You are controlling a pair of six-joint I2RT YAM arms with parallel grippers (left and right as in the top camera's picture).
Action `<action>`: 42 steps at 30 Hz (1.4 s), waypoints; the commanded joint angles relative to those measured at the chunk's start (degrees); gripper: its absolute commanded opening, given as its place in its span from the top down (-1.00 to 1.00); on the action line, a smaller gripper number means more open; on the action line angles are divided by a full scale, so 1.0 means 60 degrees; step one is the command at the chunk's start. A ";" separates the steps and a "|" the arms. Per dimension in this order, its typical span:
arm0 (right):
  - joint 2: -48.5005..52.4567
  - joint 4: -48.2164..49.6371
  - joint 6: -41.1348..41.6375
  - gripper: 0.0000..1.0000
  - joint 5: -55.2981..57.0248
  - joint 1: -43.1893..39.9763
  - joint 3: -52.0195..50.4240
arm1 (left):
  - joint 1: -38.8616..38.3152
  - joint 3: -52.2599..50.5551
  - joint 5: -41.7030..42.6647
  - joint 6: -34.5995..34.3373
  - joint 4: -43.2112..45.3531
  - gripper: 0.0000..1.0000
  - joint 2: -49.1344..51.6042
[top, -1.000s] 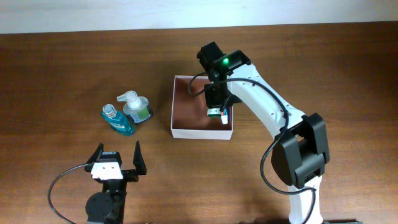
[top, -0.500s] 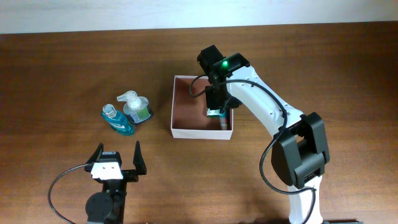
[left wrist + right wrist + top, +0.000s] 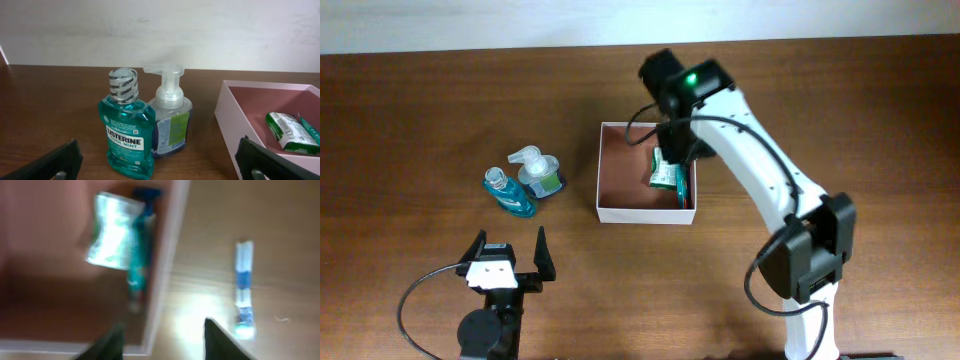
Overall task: Pack container
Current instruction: 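Raise the right gripper away from the box, then lower the right gripper over the blue-white toothbrush and close on it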
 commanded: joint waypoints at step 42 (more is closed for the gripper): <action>-0.1180 0.1712 -0.5854 0.20 -0.2765 -0.4539 -0.5472 | 0.0058 -0.0080 0.0102 -0.0022 0.0029 -0.99 -0.0051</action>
